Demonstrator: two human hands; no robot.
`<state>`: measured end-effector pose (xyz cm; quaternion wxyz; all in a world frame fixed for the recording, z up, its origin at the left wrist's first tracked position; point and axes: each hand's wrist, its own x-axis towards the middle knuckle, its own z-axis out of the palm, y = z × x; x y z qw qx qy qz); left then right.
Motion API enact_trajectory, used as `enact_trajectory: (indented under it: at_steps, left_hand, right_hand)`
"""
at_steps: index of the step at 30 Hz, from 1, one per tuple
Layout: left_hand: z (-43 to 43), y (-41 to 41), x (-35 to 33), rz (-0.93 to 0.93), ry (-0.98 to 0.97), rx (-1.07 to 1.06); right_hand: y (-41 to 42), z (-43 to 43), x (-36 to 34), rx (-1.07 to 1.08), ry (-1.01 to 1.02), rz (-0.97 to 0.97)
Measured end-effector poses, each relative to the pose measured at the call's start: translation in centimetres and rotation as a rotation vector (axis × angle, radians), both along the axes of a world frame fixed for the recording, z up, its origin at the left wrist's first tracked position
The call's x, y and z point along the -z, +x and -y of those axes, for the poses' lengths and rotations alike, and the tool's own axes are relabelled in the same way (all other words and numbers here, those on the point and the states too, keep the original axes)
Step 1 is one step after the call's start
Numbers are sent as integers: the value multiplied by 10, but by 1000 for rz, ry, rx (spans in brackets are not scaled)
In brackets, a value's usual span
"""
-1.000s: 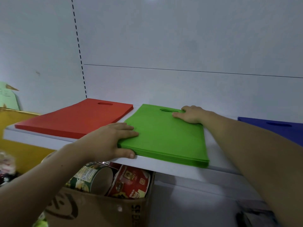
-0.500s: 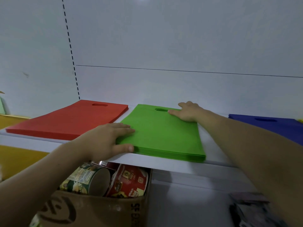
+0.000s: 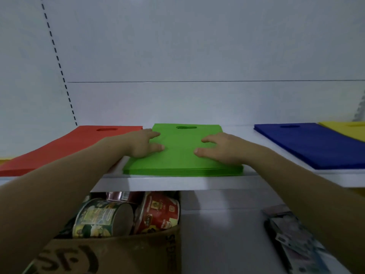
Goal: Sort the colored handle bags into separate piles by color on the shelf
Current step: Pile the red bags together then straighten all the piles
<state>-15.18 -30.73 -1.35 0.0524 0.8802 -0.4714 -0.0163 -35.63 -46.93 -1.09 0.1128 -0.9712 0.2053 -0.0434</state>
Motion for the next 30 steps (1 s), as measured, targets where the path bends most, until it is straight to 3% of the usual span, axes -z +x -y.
enact_trajectory:
  at_steps: [5,10,15,21,30]
  left_hand:
    - [13,8,1,-23,151,-11]
    - [20,19,-6,6,116,-1]
    - [37,31,-9,68,80,-29]
    - [60,63,-9,93,89,-32]
    - [95,98,-2,37,122,33]
  right_hand:
    - [-22,-16,10,-28,47,-37]
    - [-30,-15,17,-62,92,-9]
    - [-33,-13,28,-101,-43,-10]
    - [-33,-11,26,-105,-49,-14]
    - [-41,-20,32,25,-148,117]
